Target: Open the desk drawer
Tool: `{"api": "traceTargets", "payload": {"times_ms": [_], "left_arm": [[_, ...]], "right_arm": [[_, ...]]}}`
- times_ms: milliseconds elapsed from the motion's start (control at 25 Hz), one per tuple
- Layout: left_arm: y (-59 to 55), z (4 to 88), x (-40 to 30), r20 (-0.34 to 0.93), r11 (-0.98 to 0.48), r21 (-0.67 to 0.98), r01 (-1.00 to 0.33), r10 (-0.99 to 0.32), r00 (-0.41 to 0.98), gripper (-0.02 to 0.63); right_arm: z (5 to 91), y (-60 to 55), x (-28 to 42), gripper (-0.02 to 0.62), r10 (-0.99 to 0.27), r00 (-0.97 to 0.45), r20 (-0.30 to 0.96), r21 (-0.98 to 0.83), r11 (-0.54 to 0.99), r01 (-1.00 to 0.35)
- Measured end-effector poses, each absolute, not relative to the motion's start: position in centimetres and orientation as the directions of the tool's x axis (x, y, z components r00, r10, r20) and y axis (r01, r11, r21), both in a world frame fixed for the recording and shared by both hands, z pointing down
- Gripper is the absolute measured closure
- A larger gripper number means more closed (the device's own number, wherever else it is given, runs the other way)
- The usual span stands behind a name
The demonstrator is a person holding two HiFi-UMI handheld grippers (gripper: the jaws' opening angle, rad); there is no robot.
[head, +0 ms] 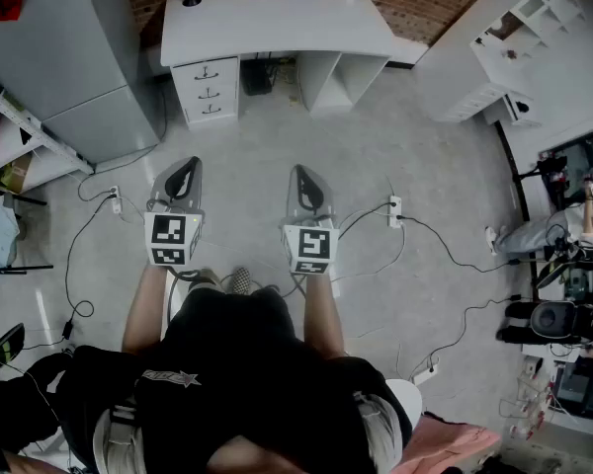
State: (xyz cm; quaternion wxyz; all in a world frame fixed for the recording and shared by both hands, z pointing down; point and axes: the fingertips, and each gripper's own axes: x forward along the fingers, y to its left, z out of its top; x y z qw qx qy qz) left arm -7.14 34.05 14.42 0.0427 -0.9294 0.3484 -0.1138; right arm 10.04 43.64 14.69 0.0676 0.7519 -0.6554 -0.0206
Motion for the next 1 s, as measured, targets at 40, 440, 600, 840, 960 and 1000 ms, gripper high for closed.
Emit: {"api": "traceTargets", "payload": {"times_ms": [40,440,600,840,960,1000], "left_arm": [[34.3,14.4,-7.0,0.182,-0.753,-0.159,-0.638,-0.657,0.731,0.597],[34.6,14.5,-4.2,0.188,-0.779,-0.162,-0.605,-0.627,0.756,0.597],[33.5,14.9,-2.1,0.191,-0.792,-0.153,-0.591,-0.61,0.769,0.596],[29.7,15.9,1.5,0.196,-0.808,-0.133,-0.574,-0.589,0.784,0.597],[26.8,16.4,3.9,0.201,-0.813,-0.124,-0.57,-0.583,0.787,0.597],[25.6,16.7,4.8,0.206,-0.812,-0.12,-0.571,-0.583,0.786,0.597]], "right_arm": [[14.7,43.9,10.2,0.591,-0.989,0.138,0.062,0.119,-0.13,-0.984],[14.5,45.0,12.6,0.591,-0.98,0.185,0.078,0.117,-0.176,-0.977],[15.1,44.5,14.8,0.591,-0.972,0.216,0.094,0.127,-0.204,-0.971],[15.9,41.5,18.3,0.591,-0.963,0.247,0.104,0.143,-0.232,-0.962],[16.5,39.1,20.6,0.591,-0.959,0.257,0.122,0.139,-0.24,-0.961],[16.9,38.0,21.4,0.591,-0.958,0.256,0.131,0.134,-0.239,-0.962]]}}
